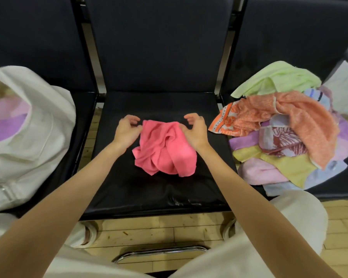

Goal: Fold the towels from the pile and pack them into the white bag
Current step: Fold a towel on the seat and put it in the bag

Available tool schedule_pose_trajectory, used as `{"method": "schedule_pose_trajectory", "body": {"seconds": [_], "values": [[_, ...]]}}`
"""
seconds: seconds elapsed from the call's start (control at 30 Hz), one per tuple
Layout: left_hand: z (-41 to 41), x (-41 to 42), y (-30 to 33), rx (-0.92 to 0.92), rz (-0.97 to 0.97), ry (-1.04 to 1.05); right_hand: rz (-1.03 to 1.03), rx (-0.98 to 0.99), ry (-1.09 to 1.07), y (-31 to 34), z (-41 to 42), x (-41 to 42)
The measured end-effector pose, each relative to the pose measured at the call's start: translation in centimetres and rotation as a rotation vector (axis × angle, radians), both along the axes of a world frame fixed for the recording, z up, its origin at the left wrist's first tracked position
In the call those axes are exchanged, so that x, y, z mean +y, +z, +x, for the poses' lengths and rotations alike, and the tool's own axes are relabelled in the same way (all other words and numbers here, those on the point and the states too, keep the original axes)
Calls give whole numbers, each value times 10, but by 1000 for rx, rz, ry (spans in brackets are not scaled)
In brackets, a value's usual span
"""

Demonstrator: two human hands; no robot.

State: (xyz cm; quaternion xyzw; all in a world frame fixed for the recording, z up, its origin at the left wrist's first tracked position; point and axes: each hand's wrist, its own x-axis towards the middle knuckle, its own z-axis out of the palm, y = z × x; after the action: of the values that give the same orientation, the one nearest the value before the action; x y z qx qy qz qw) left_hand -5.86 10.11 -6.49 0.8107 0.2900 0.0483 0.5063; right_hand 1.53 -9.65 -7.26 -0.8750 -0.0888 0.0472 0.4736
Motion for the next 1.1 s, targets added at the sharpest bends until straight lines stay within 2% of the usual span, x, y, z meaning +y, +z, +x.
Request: {"method": "schedule_pose_trajectory", "body": {"seconds": [0.13,0.27,0.33,0.53,0.6,0.67,0.73,0.87,0.97,1.1], "values": [[-20,-2,-23,101,170,-270,-198,-28,97,-5,-14,-7],[-31,-7,-37,172,310,-484,-532,164,242,-8,-43,-16],[-32,-12,-40,181,370,-545,-651,196,266,-12,-55,-17],[-35,-16,-44,346,785,-615,-755,134,301,-42,-68,-22],[-38,-12,-46,385,778,-608,-797,136,312,-50,-66,-24],[-41,-9,-44,322,696,-535,-826,170,314,-52,-65,-28],[-41,-10,-34,141,552,-374,-707,129,240,-49,-62,-33],[-27,-21,25,-197,166,-46,-305,4,-51,-31,-53,-38],[-13,-28,76,-403,226,-6,-57,-9,-203,-13,-41,-40],[-9,-37,129,-597,336,-25,126,-67,-246,5,-28,-40]]}}
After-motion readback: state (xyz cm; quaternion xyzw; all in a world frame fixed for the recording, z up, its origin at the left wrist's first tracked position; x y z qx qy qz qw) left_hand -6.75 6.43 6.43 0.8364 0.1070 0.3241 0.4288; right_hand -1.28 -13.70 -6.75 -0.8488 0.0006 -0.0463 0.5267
